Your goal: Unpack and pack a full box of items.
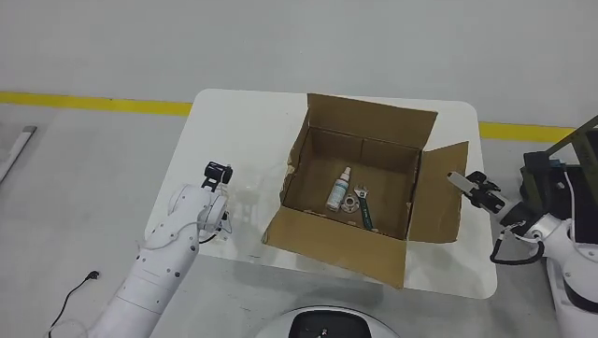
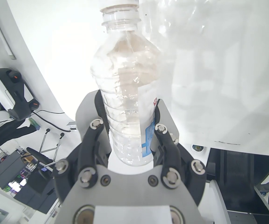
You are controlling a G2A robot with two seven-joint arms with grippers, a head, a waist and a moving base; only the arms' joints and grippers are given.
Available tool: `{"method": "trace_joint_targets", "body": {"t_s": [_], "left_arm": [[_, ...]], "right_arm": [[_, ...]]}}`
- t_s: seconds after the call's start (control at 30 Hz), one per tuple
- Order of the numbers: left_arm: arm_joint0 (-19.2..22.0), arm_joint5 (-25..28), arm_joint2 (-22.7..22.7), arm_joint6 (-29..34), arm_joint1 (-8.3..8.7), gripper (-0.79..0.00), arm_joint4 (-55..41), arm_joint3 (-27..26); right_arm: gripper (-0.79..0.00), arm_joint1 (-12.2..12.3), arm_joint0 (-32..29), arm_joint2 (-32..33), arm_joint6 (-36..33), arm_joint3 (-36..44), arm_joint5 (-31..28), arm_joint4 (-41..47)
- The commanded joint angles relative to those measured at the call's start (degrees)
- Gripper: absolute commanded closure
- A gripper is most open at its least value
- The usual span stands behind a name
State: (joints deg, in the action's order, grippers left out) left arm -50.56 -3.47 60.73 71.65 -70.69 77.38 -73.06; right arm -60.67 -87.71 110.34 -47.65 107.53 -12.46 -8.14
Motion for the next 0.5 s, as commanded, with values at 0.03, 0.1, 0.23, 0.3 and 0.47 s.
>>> {"method": "trace_joint_targets", "body": {"t_s": [0.03,0.1,0.23,0.3,0.47], "left_arm": [[-0.3,0.0,-0.1,-0.1,-0.08,0.0,0.7,-0.6],[-0.8,-0.3,0.3,-1.1,-0.15,0.0,-0.1,-0.9],[-1.4,-0.4,0.7,-1.3,-0.19,-0.369,0.2,-1.4],[-1.6,-0.2,0.8,-1.3,-0.2,-0.68,0.3,-1.7],[-2.0,-0.4,1.3,-1.3,-0.26,-0.785,0.6,-2.1]], "right_arm": [[-0.785,0.1,-0.1,0.0,0.1,0.2,-0.1,0.2],[-0.785,0.2,-0.2,0.0,0.2,0.2,0.0,0.4],[-0.785,0.3,-0.4,0.0,0.3,0.4,0.0,0.8],[-0.785,0.4,-0.4,0.1,0.4,0.4,0.0,0.8],[-0.785,0.6,-0.7,0.5,0.5,0.7,0.0,1.2]]}}
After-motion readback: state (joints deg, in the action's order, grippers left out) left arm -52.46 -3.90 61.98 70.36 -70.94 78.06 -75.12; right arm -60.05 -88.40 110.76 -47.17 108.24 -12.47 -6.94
